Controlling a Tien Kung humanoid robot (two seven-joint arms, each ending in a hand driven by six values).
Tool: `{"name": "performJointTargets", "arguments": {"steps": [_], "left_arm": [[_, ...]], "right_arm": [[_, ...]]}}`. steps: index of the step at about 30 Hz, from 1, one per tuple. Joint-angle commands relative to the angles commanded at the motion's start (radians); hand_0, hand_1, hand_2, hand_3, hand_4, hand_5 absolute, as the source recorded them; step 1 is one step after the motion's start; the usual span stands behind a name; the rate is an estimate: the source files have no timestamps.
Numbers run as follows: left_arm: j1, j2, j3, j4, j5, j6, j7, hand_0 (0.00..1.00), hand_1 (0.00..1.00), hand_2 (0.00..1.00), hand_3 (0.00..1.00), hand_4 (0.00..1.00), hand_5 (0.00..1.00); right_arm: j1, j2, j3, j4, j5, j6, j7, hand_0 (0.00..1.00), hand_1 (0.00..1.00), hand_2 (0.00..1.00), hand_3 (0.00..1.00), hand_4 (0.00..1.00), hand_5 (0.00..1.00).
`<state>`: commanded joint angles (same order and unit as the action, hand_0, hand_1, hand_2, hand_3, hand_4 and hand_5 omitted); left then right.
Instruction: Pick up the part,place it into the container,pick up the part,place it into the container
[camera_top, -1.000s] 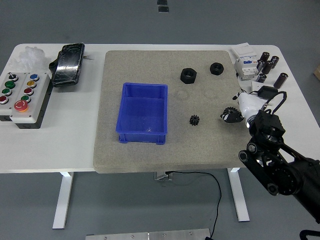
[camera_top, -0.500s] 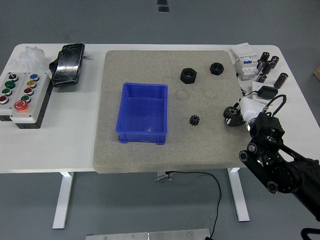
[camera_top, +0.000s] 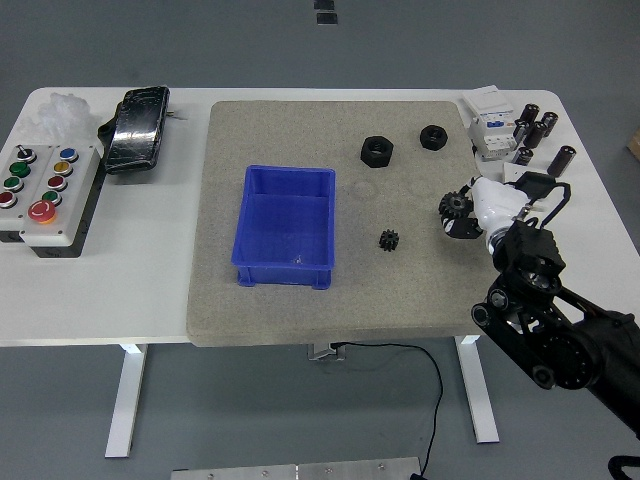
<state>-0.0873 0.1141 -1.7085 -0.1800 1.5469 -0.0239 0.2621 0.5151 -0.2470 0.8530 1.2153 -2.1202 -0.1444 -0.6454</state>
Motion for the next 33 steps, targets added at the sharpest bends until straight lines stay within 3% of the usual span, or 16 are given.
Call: {"name": "performJointTargets", "arguments": {"steps": [5, 10, 11, 12, 16, 17, 22, 23, 33], "left_arm": [[-0.001, 0.001, -0.001, 0.000, 0.002, 0.000, 0.003, 0.618, 0.530, 0.548, 0.623, 0.596, 0.406], [-0.003, 0.002, 0.003, 0.000, 0.002, -0.001, 0.005, 0.618, 0.530, 0.548, 0.623, 0.596, 0.406], [-0.003, 0.003, 0.004, 0.000, 0.001, -0.001, 0.005, 0.618, 0.531, 0.549, 0.622, 0.595, 0.406], [-0.004, 0.003, 0.004, 0.000, 0.001, -0.001, 0.006, 0.618, 0.531, 0.549, 0.622, 0.595, 0.406], [-0.004, 0.004, 0.005, 0.000, 0.001, -0.001, 0.008, 0.618, 0.531, 0.549, 0.622, 0.595, 0.406], [-0.004, 0.004, 0.006, 0.000, 0.001, -0.001, 0.009, 0.618, 0.531, 0.549, 0.622, 0.595, 0.412], [-0.004, 0.004, 0.007, 0.000, 0.002, -0.002, 0.011, 0.618, 0.531, 0.549, 0.622, 0.595, 0.412], [-0.003, 0.005, 0.007, 0.000, 0.003, -0.002, 0.012, 0.617, 0.530, 0.548, 0.622, 0.594, 0.410], [-0.004, 0.008, 0.007, 0.000, 0.004, -0.004, 0.010, 0.617, 0.530, 0.544, 0.621, 0.592, 0.410]], "right_arm": [[0.083, 0.023, -0.122, 0.083, 0.017, -0.055, 0.000, 0.237, 0.462, 0.401, 0.476, 0.468, 0.056], [0.159, 0.091, -0.255, 0.081, 0.124, -0.159, 0.000, 0.237, 0.462, 0.401, 0.476, 0.468, 0.056], [0.174, 0.106, -0.282, 0.076, 0.146, -0.179, 0.000, 0.347, 0.548, 0.577, 0.578, 0.544, 0.019], [0.184, 0.116, -0.305, 0.073, 0.164, -0.192, 0.002, 0.347, 0.548, 0.577, 0.578, 0.544, 0.019], [0.226, 0.147, -0.398, 0.054, 0.214, -0.175, 0.006, 0.347, 0.548, 0.577, 0.578, 0.544, 0.019], [0.233, 0.152, -0.420, 0.047, 0.211, -0.165, 0.001, 0.569, 0.729, 0.775, 0.712, 0.496, 0.232], [0.243, 0.160, -0.481, 0.028, 0.209, -0.132, 0.000, 0.569, 0.729, 0.775, 0.712, 0.496, 0.232], [0.243, 0.159, -0.482, 0.027, 0.208, -0.128, 0.000, 0.658, 0.797, 0.847, 0.827, 0.629, 0.256], [0.225, 0.146, -0.410, 0.049, 0.168, -0.126, 0.000, 0.657, 0.792, 0.840, 0.835, 0.685, 0.262]]}}
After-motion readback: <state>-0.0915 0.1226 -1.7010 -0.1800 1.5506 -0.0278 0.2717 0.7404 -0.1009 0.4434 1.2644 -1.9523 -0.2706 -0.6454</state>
